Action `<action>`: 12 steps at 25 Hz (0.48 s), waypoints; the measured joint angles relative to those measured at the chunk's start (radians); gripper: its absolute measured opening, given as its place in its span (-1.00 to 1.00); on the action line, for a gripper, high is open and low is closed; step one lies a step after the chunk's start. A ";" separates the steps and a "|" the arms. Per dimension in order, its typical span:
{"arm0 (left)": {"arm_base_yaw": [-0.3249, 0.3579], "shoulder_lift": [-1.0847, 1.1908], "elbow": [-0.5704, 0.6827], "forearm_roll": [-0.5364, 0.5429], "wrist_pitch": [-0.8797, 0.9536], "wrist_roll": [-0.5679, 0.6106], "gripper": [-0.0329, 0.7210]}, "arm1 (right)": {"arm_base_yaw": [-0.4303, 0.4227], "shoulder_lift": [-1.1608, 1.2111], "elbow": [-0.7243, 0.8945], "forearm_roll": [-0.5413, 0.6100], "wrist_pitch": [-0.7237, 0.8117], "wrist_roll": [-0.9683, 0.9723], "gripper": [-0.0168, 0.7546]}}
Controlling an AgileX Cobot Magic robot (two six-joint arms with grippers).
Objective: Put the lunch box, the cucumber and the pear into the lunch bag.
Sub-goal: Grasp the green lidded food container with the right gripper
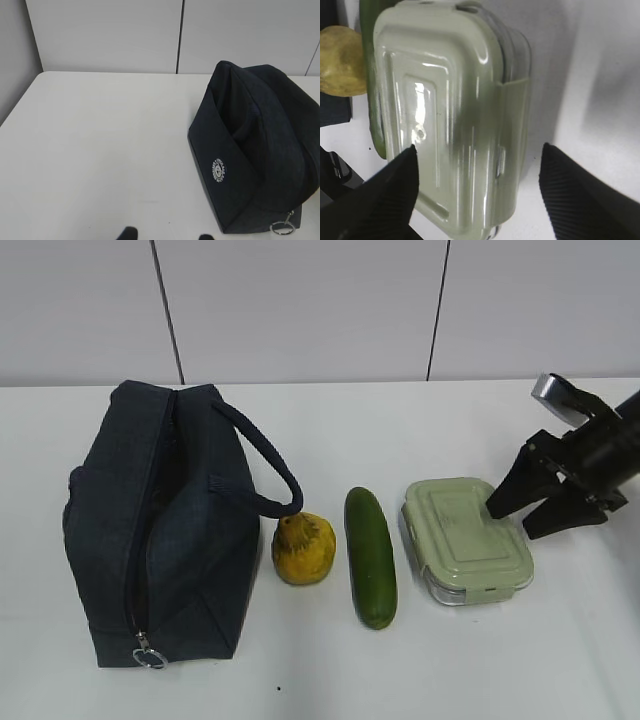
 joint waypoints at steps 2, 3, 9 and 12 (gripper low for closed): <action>0.000 0.000 0.000 0.000 0.000 0.000 -0.29 | 0.000 0.011 0.000 0.000 0.000 -0.012 0.56; 0.000 0.000 0.000 0.000 0.000 0.000 -0.29 | 0.000 0.013 0.000 0.000 0.000 -0.016 0.56; 0.000 0.000 0.000 0.000 0.000 0.000 -0.29 | 0.000 0.042 -0.002 0.036 -0.002 -0.061 0.56; 0.000 0.000 0.000 0.000 0.000 0.000 -0.29 | 0.000 0.057 -0.002 0.049 -0.002 -0.080 0.56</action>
